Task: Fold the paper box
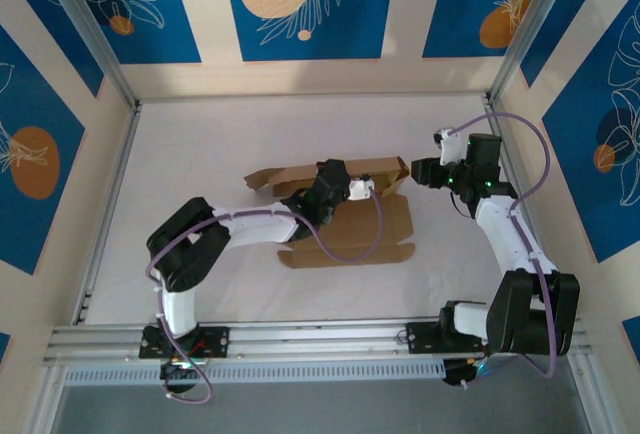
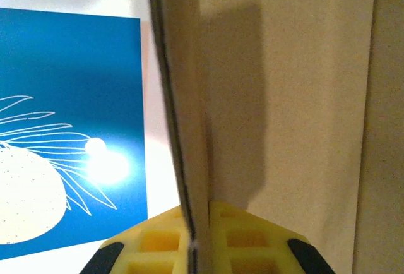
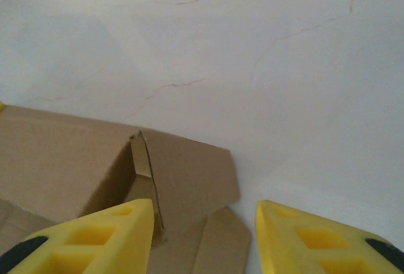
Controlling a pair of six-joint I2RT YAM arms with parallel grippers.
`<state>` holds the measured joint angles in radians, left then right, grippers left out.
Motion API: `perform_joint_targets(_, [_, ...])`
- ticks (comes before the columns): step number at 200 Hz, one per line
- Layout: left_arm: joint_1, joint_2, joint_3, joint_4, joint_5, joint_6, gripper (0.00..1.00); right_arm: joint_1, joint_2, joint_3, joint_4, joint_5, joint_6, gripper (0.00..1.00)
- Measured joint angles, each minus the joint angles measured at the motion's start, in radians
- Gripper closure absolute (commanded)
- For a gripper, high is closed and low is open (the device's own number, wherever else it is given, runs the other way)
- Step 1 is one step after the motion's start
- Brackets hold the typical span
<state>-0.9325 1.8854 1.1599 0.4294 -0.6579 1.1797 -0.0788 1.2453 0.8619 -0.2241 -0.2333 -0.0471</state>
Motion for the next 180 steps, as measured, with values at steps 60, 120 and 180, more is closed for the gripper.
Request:
perform_joint_targets(60, [0.024, 0.003, 0.037, -0.060, 0.040, -0.005, 1.00, 0.018, 0.033, -0.044, 0.021, -0.057, -0.306, 0.40])
perform_joint_targets(120, [0.041, 0.003, 0.062, -0.112, 0.066, -0.019, 1.00, 0.072, 0.155, -0.029, 0.009, -0.128, -0.474, 0.38])
perform_joint_targets(180, [0.056, 0.003, 0.141, -0.274, 0.100, -0.056, 1.00, 0.087, 0.186, -0.011, 0.031, -0.126, -0.504, 0.41])
